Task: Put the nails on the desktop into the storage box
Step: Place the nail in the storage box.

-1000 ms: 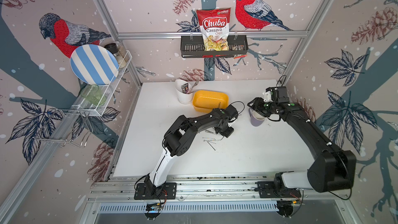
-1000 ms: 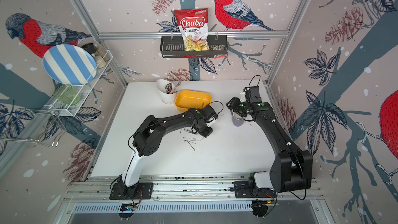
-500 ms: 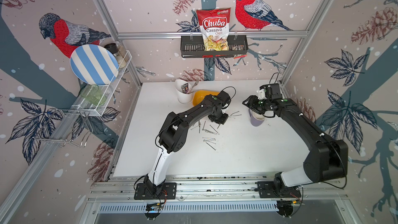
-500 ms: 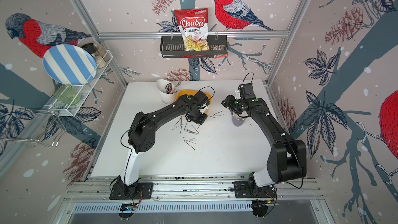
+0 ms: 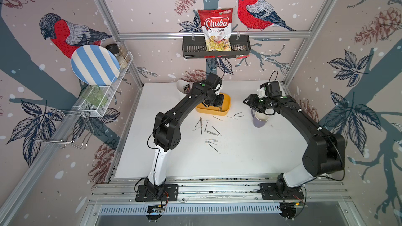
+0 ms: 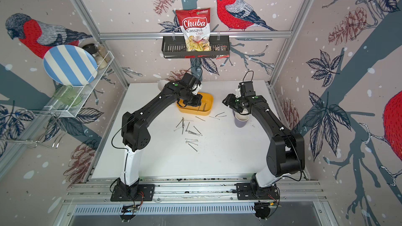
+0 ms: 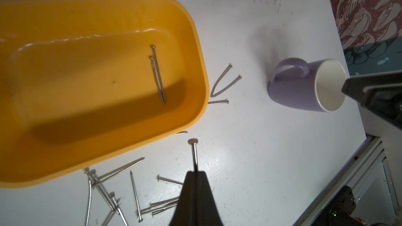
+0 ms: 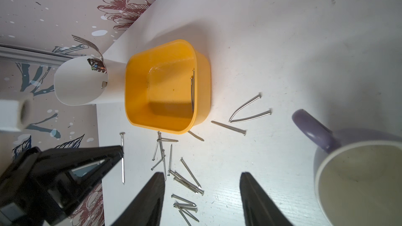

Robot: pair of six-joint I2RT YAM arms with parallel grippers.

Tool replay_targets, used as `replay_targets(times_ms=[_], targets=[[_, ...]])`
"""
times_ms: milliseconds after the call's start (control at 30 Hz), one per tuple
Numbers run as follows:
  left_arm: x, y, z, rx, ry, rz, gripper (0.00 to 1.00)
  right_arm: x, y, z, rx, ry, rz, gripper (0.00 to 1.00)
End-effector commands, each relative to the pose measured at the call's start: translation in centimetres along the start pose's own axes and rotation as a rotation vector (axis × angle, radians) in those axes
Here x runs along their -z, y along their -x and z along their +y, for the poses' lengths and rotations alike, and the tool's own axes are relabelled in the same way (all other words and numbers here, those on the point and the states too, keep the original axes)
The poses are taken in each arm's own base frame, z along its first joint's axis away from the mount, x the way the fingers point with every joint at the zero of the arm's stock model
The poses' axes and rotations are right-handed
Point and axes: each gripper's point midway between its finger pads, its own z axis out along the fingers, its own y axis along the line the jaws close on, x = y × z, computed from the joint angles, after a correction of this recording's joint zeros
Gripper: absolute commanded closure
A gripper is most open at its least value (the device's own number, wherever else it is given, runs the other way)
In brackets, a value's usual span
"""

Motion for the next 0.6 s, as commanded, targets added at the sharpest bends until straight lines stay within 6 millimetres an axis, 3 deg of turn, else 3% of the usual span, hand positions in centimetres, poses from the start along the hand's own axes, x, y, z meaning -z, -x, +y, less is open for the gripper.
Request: replay_targets(times_ms=[0, 233, 433, 567], targets=[[0.1, 2.3, 1.8, 0.067, -0.001, -0.057, 1.0, -0.3, -0.6, 0.5, 0.015, 0.015, 0.027, 0.41], [-2.8, 5.6, 5.0, 0.091, 0.009, -0.11, 1.0, -1.8, -2.8, 2.3, 0.06, 0.043, 0.089, 0.41], [-6.6, 5.3, 6.5, 0.1, 0.007, -0.083, 1.0, -2.7, -3.7, 3.9, 0.116, 0.054, 0.125, 0.41], [-8.4, 4.4, 7.1, 0.103, 0.0, -0.053, 1.0, -2.9, -3.5, 3.9, 0.133, 0.033, 0.132, 0.41]])
